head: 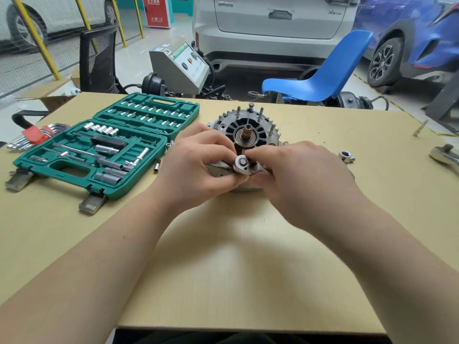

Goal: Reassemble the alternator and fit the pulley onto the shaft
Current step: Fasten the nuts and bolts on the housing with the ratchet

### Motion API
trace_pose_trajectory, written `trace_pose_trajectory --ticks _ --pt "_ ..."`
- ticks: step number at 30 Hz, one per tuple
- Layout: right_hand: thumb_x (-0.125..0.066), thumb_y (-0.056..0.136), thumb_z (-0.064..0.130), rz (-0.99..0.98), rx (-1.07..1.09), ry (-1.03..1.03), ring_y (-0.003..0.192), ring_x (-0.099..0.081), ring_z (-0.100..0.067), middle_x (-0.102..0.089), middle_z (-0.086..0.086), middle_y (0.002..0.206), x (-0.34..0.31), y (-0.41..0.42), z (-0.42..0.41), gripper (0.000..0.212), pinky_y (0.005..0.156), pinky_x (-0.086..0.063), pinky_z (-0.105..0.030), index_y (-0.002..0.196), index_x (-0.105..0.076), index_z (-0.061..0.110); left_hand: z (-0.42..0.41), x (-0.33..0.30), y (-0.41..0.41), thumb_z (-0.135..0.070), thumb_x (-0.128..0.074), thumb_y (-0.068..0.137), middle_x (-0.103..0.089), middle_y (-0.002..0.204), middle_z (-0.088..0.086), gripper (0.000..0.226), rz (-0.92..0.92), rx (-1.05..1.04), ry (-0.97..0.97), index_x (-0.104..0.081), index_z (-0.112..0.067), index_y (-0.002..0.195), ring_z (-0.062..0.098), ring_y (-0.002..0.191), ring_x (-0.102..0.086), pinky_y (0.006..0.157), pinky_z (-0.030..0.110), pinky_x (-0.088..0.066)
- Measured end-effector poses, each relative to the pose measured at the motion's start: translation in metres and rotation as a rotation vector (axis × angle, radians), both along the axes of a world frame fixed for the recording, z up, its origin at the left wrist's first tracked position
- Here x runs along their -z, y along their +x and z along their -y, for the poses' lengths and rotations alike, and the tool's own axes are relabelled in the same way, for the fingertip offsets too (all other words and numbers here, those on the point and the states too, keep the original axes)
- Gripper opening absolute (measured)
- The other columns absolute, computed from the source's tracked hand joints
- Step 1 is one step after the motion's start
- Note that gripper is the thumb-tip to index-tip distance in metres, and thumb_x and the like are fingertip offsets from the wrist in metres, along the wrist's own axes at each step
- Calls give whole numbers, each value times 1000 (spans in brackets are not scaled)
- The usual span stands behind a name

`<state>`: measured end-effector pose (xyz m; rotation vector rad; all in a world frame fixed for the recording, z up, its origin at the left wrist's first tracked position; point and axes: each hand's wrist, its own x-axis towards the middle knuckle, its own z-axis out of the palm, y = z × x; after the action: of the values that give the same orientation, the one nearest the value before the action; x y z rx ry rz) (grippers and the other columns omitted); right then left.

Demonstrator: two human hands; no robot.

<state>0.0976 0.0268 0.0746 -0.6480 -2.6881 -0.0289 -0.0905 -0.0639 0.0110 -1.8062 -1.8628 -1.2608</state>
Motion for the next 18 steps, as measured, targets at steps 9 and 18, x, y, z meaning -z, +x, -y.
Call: trace_pose_trajectory --ticks 9,18 --pt "-71 89 39 -301 -2 -615 80 -67 -7 -69 15 90 35 8 15 48 64 -50 -24 132 -50 41 1 -1 -2 -31 -84 86 -72 93 -8 14 -35 25 -9 -85 -17 84 21 92 -56 86 44 -48" --pt "-74 82 12 -475 -228 -1604 54 -48 -20 -68 -19 86 44 46 -35 24 46 -35 -23 106 -77 7 0 1 -2 -28 -88 87 -73 90 -8 15 -27 44 26 -85 -14 82 22 89 -56 85 40 -47"
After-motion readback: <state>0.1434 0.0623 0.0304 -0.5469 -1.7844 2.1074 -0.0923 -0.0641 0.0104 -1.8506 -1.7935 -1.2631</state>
